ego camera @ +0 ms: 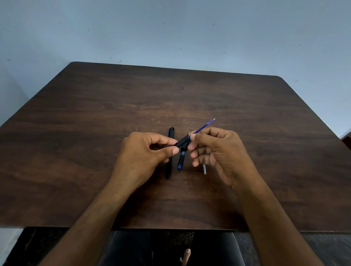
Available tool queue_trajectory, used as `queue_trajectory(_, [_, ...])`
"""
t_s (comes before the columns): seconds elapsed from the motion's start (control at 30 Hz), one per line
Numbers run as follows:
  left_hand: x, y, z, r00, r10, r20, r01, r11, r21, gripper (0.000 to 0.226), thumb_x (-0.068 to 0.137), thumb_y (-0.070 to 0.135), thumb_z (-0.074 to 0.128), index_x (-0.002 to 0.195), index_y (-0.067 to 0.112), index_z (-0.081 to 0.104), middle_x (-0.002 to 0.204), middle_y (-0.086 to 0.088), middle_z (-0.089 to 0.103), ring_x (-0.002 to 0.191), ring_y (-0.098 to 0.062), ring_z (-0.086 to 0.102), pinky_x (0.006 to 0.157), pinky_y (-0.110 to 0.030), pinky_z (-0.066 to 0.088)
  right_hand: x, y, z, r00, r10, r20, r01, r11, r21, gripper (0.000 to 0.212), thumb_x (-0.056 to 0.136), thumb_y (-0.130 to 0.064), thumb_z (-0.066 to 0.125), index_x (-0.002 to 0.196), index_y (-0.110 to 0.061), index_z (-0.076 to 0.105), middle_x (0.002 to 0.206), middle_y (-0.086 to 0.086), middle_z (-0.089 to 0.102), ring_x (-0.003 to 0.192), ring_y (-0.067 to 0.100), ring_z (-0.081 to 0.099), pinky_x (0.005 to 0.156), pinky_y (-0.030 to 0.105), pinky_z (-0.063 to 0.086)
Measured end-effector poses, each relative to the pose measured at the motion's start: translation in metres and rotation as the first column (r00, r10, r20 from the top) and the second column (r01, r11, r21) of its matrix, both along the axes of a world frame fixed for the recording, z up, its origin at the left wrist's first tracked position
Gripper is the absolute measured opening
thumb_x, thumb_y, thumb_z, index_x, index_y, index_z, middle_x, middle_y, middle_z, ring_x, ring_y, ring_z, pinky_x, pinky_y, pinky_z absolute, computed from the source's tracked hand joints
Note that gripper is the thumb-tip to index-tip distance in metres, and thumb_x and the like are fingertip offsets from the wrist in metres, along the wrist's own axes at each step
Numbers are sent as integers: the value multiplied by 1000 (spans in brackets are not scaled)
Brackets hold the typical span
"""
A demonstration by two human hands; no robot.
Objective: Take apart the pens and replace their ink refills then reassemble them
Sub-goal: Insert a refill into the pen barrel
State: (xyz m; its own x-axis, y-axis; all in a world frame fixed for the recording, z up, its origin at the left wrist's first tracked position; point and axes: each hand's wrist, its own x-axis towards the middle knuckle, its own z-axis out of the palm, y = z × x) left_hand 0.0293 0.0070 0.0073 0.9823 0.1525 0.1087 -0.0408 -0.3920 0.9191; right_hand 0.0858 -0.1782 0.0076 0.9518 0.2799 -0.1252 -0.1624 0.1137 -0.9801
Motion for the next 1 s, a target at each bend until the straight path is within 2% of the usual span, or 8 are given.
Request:
queue_trajectory(0.07, [0, 1, -1, 1000, 1, 2, -1, 1000, 4, 21, 78, 20, 81, 87, 38, 74, 78, 22, 75, 67, 0, 72, 59, -9, 52, 1, -1, 1, 999, -41, 5, 41, 998, 45, 20, 89, -9, 72, 95, 10, 70, 73, 17, 70, 58, 23, 64, 51, 32, 54])
queue_trajectory(0.23, [1, 2, -3, 999, 5, 34, -6, 999, 39, 24, 81, 19, 79, 84, 41, 73, 78, 25, 74, 67, 2, 71, 61, -4, 48, 0, -4, 5, 991, -109, 71, 102, 990, 96, 10, 88, -7, 73, 80, -1, 74, 72, 17, 70, 58, 23, 63, 50, 32, 53])
queue_trajectory(0.37, [1, 4, -3, 999, -2, 38, -1, 997, 83, 29, 84, 17, 77, 82, 46, 70, 83, 29, 72, 77, 6, 69, 65, -7, 51, -3, -3, 9, 990, -100, 102, 90, 991, 96, 11, 87, -6, 74, 80, 3, 73, 72, 17, 70, 57, 24, 62, 49, 32, 53])
queue_trajectory(0.47, [2, 4, -4, 998, 7, 65, -14, 994, 109, 31, 85, 18, 76, 82, 48, 69, 86, 34, 71, 84, 13, 65, 72, -9, 45, -6, -2, 10, 987, -104, 120, 92, 990, 102, 13, 86, -5, 74, 81, 6, 72, 72, 17, 69, 57, 25, 62, 49, 33, 53])
queue_trajectory(0.57, [3, 3, -5, 996, 8, 93, -19, 994, 110, 31, 84, 17, 76, 83, 47, 70, 89, 33, 71, 86, 13, 65, 77, -11, 43, -9, -1, 9, 988, -93, 126, 81, 992, 99, 18, 86, -4, 74, 82, 14, 69, 71, 18, 69, 56, 24, 62, 48, 32, 54])
queue_trajectory(0.73, [4, 5, -6, 994, 12, 112, -25, 993, 114, 25, 84, 17, 77, 90, 41, 75, 91, 29, 73, 90, 12, 66, 80, -11, 44, -12, 2, 7, 989, -71, 127, 61, 995, 78, 18, 85, -4, 75, 83, 13, 71, 71, 17, 70, 56, 23, 63, 48, 32, 54])
queue_trajectory(0.9, [5, 8, -6, 994, 46, 96, -59, 989, 137, 23, 83, 18, 77, 91, 40, 74, 87, 30, 70, 90, 16, 63, 78, -7, 43, -10, -3, 6, 989, -96, 109, 83, 989, 120, 18, 81, -12, 81, 91, 2, 77, 74, 14, 71, 59, 22, 64, 50, 31, 54])
queue_trajectory(1.0, [6, 10, -6, 996, 57, 73, -68, 983, 168, 23, 83, 19, 77, 91, 40, 72, 85, 32, 67, 92, 20, 59, 77, -8, 41, -8, -7, 5, 980, -141, 139, 123, 984, 130, 9, 82, -11, 80, 86, -3, 78, 73, 12, 71, 59, 22, 65, 51, 32, 54])
